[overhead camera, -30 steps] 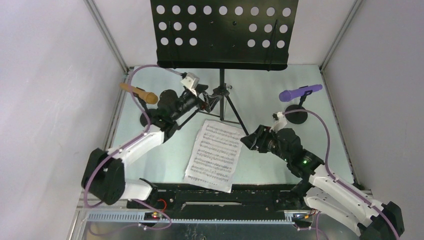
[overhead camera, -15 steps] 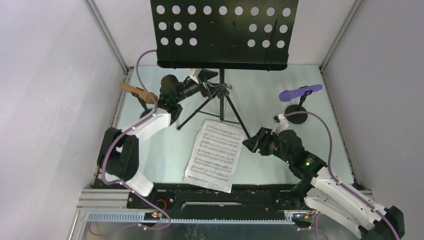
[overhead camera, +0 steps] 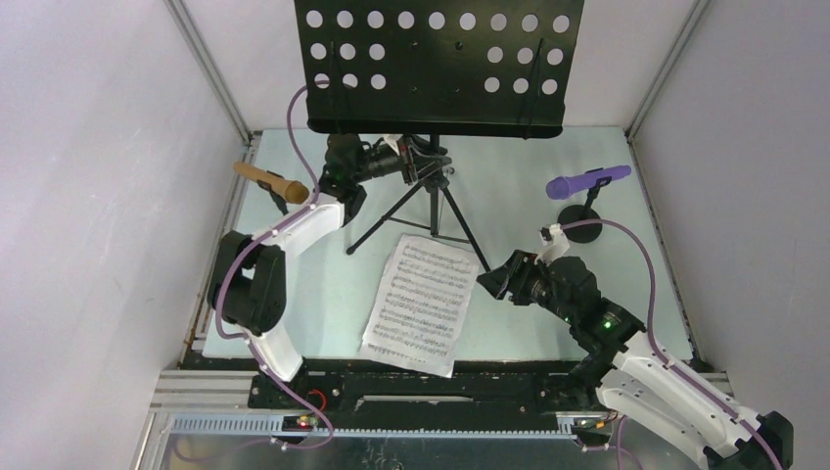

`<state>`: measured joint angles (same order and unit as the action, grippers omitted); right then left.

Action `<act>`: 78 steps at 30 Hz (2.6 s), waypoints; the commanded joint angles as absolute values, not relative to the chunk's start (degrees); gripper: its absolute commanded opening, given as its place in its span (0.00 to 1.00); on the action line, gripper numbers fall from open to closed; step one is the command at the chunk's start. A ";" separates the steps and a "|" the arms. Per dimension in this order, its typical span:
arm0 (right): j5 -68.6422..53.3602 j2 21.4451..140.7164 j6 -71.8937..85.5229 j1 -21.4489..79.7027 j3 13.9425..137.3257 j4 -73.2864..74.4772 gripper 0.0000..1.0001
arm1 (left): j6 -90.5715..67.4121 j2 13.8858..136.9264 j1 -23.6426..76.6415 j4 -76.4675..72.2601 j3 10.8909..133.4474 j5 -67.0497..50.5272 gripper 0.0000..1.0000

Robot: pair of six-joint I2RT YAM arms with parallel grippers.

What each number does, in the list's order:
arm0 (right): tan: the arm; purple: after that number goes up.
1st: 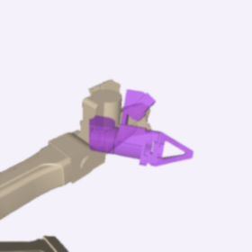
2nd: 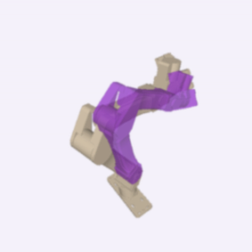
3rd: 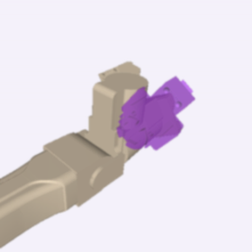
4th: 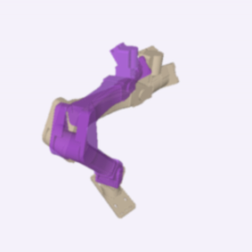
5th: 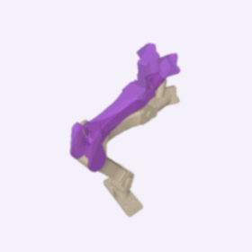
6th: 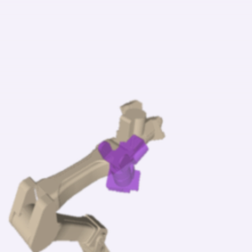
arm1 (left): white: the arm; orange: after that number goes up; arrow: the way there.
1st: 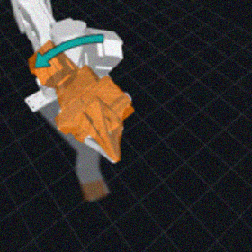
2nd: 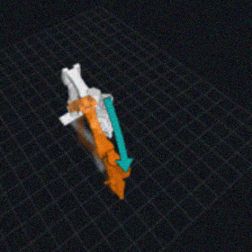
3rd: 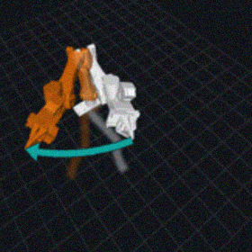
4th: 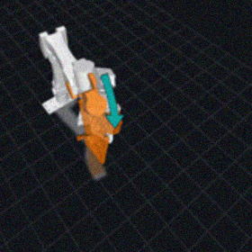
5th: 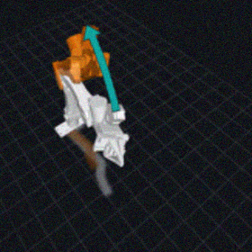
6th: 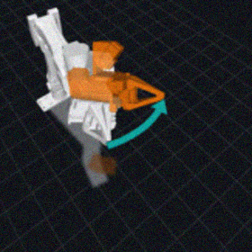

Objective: Pack up the instrument practice props

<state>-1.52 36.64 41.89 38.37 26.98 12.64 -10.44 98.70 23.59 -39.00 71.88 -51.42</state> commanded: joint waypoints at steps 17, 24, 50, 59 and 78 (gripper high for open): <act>-3.57 64.62 40.31 37.82 34.69 -9.82 0.57 | -0.14 90.98 23.53 -23.07 73.28 -44.21 0.00; 1.55 74.29 41.10 34.76 40.21 -10.38 0.62 | 2.67 88.43 23.48 -19.92 71.70 -40.86 0.00; -4.53 95.88 34.00 22.80 64.80 -5.26 0.69 | -4.62 88.37 23.29 -8.11 79.06 -27.16 0.00; -6.85 96.64 32.90 22.84 67.73 -3.73 0.69 | -9.14 90.99 23.79 1.99 86.19 -18.67 0.00; -7.74 80.92 49.99 28.03 53.81 -16.98 0.74 | -2.64 85.68 23.39 -2.05 75.00 -20.31 0.57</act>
<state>-7.55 83.88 41.32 25.71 56.40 -8.12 -2.61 90.04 23.73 0.10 78.94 -18.13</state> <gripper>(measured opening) 0.732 0.525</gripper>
